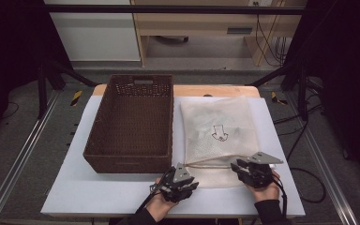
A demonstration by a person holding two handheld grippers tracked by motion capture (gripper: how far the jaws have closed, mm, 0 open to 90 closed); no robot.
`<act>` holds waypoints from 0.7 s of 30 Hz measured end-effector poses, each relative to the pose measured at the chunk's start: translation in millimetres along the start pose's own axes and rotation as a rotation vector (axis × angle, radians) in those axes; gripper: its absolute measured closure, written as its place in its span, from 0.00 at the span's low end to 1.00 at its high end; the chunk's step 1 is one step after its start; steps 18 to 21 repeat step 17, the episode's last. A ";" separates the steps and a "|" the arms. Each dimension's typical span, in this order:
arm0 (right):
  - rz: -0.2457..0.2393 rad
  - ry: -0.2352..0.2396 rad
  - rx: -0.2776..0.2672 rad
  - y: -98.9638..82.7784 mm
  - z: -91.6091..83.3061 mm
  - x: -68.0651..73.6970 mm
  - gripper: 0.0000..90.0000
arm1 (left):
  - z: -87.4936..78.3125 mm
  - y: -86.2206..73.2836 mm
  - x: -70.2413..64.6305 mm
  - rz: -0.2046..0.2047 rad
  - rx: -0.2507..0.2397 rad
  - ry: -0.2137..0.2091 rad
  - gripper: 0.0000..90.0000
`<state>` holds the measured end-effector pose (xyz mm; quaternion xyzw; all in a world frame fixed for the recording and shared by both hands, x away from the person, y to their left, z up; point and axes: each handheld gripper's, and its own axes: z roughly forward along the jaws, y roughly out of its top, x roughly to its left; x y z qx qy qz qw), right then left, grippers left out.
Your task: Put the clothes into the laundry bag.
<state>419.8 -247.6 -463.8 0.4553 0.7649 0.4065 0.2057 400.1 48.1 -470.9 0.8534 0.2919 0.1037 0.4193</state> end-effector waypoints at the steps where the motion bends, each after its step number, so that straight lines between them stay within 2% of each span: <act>1: 0.005 -0.004 -0.009 -3.7 -5.4 -2.5 0.69 | -3.7 0.3 -0.3 -0.001 -0.011 0.002 0.70; 3: 0.016 -0.011 -0.025 -9.3 -11.8 -8.2 0.65 | -10.8 0.7 0.0 -0.006 -0.040 -0.004 0.61; 5: 0.041 -0.029 -0.040 -10.7 -14.4 -13.4 0.56 | -16.8 0.7 1.4 -0.006 -0.055 -0.001 0.55; 9: 0.038 -0.068 -0.107 -9.6 -16.2 -16.7 0.30 | -24.5 -2.0 5.9 -0.012 -0.058 0.006 0.42; 13: 0.025 -0.100 -0.111 -8.4 -14.0 -15.6 0.18 | -30.4 -7.2 13.7 -0.024 -0.042 0.014 0.33; 15: 0.021 -0.114 -0.101 -8.0 -12.3 -15.4 0.15 | -33.0 -8.3 16.0 -0.018 -0.034 0.022 0.31; 21: 0.023 -0.109 -0.097 -8.0 -11.9 -15.5 0.15 | -35.8 -8.3 17.8 -0.018 -0.037 0.022 0.29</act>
